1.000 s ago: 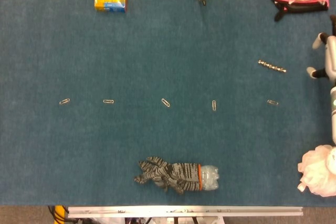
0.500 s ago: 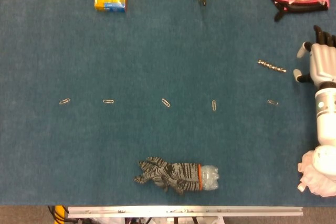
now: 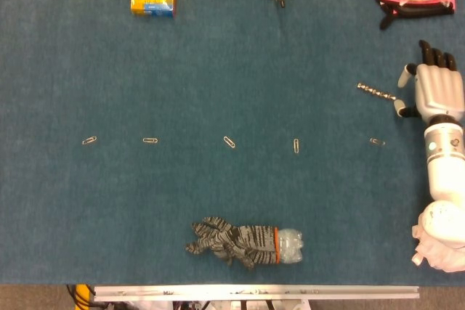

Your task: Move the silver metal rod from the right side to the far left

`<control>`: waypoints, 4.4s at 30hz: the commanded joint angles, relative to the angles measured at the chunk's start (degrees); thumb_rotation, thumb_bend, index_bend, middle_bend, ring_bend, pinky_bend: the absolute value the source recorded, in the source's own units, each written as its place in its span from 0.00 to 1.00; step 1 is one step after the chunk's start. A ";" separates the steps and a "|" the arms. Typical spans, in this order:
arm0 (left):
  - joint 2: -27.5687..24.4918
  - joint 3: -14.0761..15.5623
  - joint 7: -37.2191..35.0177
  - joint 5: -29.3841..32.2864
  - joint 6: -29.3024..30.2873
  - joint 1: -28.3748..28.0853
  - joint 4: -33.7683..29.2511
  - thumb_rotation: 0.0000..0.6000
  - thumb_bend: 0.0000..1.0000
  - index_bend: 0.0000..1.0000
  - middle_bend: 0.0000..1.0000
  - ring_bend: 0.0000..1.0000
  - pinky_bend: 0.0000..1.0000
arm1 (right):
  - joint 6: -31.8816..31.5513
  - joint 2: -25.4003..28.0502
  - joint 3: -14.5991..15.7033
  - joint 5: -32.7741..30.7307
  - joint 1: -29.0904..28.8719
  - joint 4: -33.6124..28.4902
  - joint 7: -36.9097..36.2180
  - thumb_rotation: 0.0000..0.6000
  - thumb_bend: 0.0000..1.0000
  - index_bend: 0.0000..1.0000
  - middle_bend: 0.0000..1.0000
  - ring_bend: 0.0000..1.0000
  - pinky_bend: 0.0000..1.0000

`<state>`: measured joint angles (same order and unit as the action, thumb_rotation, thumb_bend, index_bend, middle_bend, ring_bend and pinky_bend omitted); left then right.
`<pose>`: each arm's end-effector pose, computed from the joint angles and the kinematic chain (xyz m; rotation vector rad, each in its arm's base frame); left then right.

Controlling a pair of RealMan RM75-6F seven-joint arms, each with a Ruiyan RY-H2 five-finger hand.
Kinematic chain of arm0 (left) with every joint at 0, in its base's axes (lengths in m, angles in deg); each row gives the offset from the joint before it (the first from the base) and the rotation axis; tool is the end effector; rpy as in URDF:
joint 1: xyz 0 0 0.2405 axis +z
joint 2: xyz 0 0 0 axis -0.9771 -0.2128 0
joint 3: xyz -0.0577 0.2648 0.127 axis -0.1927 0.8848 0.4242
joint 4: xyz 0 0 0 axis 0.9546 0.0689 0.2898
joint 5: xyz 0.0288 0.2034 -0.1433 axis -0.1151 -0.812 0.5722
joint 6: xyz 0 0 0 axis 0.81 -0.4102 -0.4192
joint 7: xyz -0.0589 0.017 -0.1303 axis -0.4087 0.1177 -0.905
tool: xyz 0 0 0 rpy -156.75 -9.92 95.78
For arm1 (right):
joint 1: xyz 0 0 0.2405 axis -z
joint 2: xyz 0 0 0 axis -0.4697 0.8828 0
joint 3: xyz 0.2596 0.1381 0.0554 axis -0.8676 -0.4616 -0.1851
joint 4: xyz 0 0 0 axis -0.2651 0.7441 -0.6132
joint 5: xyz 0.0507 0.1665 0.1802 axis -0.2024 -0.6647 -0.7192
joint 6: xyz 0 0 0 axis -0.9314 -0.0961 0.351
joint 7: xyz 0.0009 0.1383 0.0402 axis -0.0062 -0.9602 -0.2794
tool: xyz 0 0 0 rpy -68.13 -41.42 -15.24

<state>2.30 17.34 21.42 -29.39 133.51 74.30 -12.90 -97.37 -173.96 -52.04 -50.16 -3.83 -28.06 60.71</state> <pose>-0.4514 0.1723 0.1488 -1.3141 -1.0388 -0.7415 -0.2906 -0.3506 -0.0590 1.3838 -1.1973 0.5235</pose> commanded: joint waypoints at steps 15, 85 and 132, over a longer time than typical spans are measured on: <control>0.16 0.03 0.22 0.05 -0.35 -0.02 -0.14 1.00 0.38 0.26 0.21 0.31 0.44 | -3.23 -1.36 1.36 1.29 -0.60 1.35 4.16 1.00 0.24 0.57 0.14 0.03 0.18; 0.39 0.98 -1.44 -1.29 -0.78 -0.08 0.34 1.00 0.38 0.26 0.21 0.31 0.44 | -6.10 -2.09 0.15 -10.47 -6.42 -1.04 16.55 1.00 0.09 0.62 1.00 1.00 1.00; 0.71 1.18 -2.19 -1.10 -1.01 0.27 0.90 1.00 0.38 0.26 0.21 0.31 0.44 | -2.28 -1.25 -0.39 -17.19 -9.93 -1.30 19.66 1.00 0.22 0.47 1.00 1.00 1.00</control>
<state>3.02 18.52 19.23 -30.49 132.51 74.57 -12.00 -99.63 -175.22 -52.44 -67.36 -13.75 -29.34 80.38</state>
